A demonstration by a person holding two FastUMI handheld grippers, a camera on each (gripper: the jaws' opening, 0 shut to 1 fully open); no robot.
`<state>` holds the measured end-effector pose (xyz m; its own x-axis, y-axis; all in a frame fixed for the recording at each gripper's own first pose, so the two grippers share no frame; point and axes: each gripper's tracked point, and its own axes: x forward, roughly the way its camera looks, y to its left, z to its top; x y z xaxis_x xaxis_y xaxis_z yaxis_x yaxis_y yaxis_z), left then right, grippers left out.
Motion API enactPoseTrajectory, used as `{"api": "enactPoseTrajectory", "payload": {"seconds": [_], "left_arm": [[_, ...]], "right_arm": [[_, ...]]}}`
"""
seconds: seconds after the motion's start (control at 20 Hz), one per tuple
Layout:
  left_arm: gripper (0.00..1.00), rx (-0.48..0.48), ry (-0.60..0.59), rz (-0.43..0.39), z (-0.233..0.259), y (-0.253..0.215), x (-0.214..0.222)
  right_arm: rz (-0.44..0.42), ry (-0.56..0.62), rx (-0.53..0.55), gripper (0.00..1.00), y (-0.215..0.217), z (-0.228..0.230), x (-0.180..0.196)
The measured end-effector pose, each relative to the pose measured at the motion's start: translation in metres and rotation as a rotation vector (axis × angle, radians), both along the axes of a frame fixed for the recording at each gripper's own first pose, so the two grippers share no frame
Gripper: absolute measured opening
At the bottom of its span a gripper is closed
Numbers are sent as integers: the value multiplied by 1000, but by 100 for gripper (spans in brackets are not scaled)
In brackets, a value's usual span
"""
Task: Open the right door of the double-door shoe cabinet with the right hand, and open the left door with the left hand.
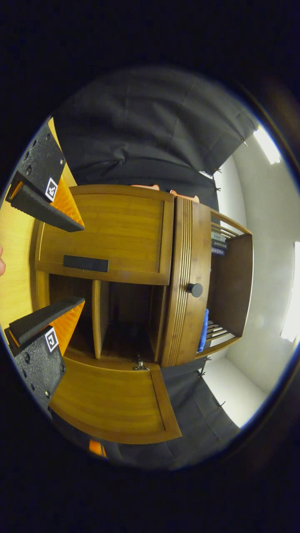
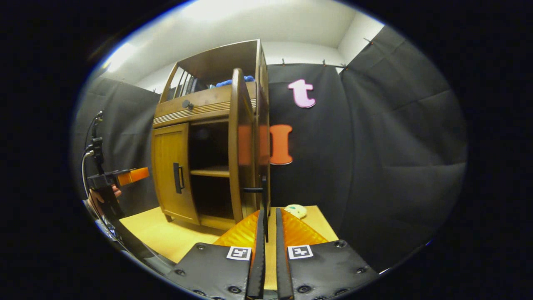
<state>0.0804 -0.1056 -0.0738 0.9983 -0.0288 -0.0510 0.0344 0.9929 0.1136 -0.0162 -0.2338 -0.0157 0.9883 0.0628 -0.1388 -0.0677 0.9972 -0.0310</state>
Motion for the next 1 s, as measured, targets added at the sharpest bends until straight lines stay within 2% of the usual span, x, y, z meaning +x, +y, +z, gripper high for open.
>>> {"api": "enactPoseTrajectory", "payload": {"seconds": [0.1, 0.2, 0.4, 0.5, 0.55, 0.65, 0.7, 0.8, 0.9, 1.0], "left_arm": [[92, 42, 6, 7, -14, 15, 25], [92, 39, 26, -29, -24, 15, 52], [92, -52, 79, -104, -47, 9, 108], [95, -43, 83, -118, -57, 5, 126], [92, -38, 90, -122, -63, 5, 136], [92, -46, 106, -112, -74, 7, 147], [92, -57, 113, -105, -77, 10, 154], [92, -94, 127, -101, -80, 13, 160], [87, -92, 115, -113, -79, 11, 160], [58, -101, 112, -191, -80, -11, 157]], "right_arm": [[-58, -14, -7, 19, 12, 7, -23], [-136, -18, -45, 36, 14, 11, -42], [-268, -51, -71, 65, 24, 20, -62], [-306, -57, -74, 79, 34, 22, -68], [-314, -60, -67, 86, 41, 24, -70], [-320, -61, -60, 98, 52, 25, -71], [-326, -61, -61, 94, 55, 25, -70], [-334, -65, -43, 94, 59, 24, -65], [-325, -68, -3, 94, 64, 23, -59], [-313, -60, 29, 94, 67, 22, -51]]}}
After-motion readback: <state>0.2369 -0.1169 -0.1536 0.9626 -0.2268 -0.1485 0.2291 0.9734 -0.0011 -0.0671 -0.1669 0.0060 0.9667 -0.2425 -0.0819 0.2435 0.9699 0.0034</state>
